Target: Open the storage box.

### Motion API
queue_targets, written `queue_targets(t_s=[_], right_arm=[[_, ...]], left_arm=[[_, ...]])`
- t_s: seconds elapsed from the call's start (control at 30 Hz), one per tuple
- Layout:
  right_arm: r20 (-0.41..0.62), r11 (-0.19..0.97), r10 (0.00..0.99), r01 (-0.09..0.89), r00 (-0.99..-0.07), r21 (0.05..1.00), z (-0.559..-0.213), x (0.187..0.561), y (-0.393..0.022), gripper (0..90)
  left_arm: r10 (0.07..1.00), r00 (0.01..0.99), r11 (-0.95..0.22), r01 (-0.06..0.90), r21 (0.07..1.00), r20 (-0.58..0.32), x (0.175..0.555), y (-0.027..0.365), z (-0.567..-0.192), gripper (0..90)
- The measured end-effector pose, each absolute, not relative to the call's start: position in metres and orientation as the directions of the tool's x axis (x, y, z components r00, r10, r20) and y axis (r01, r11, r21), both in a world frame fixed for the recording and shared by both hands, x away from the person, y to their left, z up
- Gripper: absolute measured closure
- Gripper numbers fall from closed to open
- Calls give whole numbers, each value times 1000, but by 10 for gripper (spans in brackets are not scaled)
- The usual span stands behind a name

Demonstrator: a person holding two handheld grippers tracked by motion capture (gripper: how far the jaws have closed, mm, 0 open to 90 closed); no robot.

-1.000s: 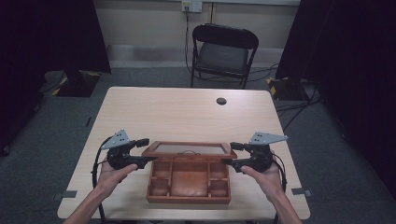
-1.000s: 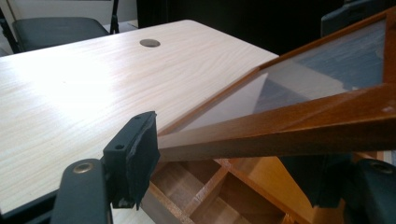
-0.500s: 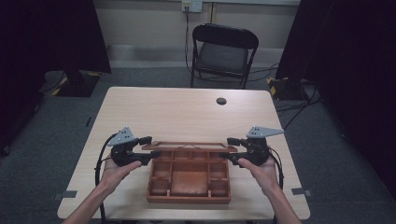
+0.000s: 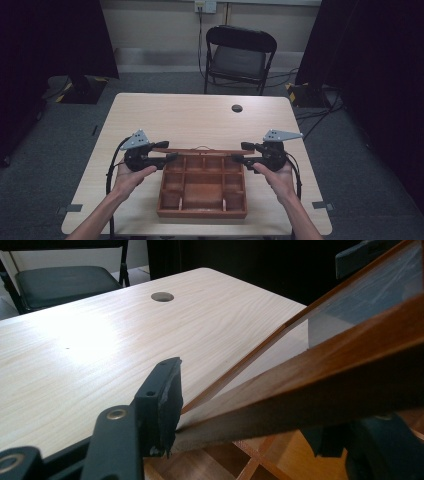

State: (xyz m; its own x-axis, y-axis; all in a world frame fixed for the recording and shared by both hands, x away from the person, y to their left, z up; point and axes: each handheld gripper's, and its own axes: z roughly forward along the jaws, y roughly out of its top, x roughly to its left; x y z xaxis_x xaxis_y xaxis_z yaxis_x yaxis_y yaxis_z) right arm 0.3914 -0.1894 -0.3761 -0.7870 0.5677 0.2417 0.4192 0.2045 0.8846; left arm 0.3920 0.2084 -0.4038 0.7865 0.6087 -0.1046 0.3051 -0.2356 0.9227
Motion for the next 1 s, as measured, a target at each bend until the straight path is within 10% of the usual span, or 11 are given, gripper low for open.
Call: queue_targets(t_s=[1.0], right_arm=[[256,174,611,442,-749,880,-380,419,-189,359]], left_arm=[[638,761,-218,330,918,-122,415,205,-405,411]])
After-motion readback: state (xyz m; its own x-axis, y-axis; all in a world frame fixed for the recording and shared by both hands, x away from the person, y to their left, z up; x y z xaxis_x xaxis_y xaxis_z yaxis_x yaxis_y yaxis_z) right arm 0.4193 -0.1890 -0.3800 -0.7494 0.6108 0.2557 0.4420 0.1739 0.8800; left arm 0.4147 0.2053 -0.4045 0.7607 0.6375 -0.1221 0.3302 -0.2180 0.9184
